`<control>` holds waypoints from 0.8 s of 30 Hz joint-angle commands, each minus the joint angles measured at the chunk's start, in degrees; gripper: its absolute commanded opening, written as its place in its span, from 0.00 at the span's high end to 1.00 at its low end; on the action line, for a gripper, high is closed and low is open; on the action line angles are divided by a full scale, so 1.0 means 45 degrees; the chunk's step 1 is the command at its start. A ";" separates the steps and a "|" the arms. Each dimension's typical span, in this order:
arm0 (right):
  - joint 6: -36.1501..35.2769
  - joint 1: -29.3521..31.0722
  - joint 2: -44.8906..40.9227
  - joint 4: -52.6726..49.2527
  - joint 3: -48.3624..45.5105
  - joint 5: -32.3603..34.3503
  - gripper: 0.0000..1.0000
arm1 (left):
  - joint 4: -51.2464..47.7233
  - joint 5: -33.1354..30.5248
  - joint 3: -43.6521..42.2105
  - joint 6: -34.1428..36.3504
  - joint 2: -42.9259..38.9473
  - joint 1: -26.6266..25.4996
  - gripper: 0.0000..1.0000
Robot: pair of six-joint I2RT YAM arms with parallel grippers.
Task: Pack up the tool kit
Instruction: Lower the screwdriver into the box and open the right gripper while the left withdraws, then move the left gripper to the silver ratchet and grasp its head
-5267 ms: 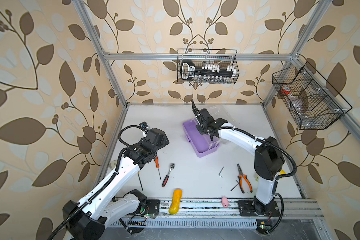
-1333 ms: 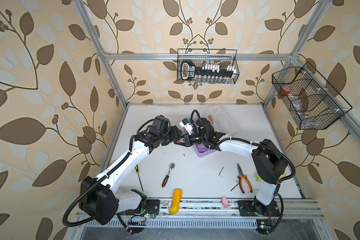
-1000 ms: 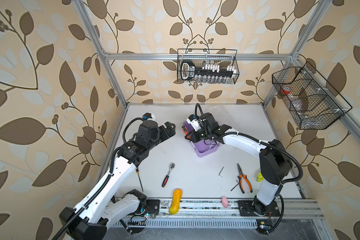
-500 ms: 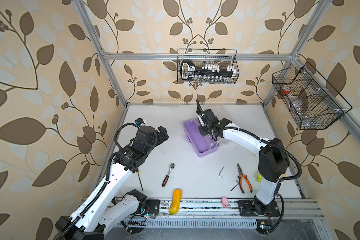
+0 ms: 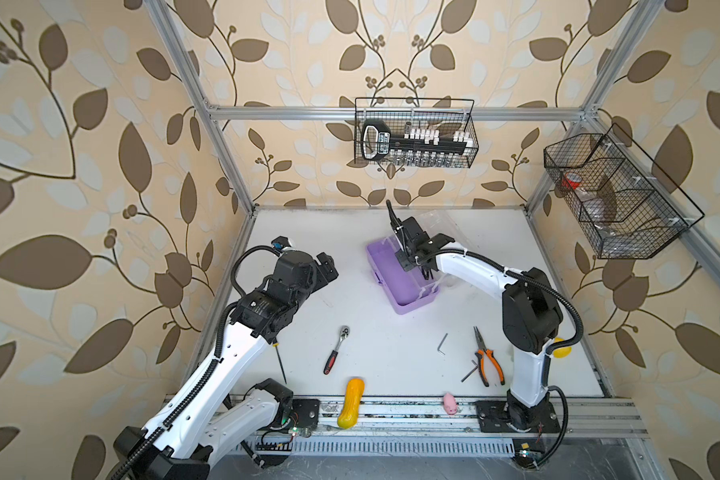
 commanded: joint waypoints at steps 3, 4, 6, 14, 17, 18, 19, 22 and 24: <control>-0.0067 -0.0050 -0.0403 -0.0176 0.0236 -0.0114 0.66 | -0.0528 -0.0639 -0.0263 0.0301 0.0504 -0.0102 0.01; -0.0054 -0.0029 -0.0483 -0.0198 0.0236 -0.0094 0.66 | -0.0681 -0.0692 -0.0283 0.0345 0.0585 -0.0124 0.01; 0.0005 -0.0055 -0.0734 -0.0193 0.0222 -0.0103 0.64 | -0.1035 -0.0792 -0.0337 0.0471 0.0753 -0.0114 0.01; 0.0924 -0.0145 -0.2880 0.0862 -0.1041 -0.1165 0.66 | -0.2734 -0.0395 -0.0733 0.1569 0.1897 -0.0123 0.15; 0.1631 -0.0420 -0.4108 0.1924 -0.2382 -0.2515 0.67 | -0.3009 0.0094 -0.1161 0.1728 0.2709 -0.0190 0.26; 0.1913 -0.0585 -0.4495 0.2248 -0.2816 -0.2929 0.67 | -0.2786 0.0432 -0.1548 0.1704 0.2794 -0.0284 0.27; 0.2153 -0.0748 -0.4778 0.2475 -0.3129 -0.3361 0.67 | -0.2526 0.0660 -0.1853 0.1570 0.2847 -0.0407 0.27; 0.2895 -0.1384 -0.5498 0.2980 -0.3949 -0.4637 0.67 | -0.1751 0.1066 -0.2775 0.1058 0.3041 -0.0944 0.24; 0.3274 -0.1792 -0.5823 0.3206 -0.4329 -0.5298 0.67 | -0.1241 0.1213 -0.3314 0.0695 0.3257 -0.1536 0.23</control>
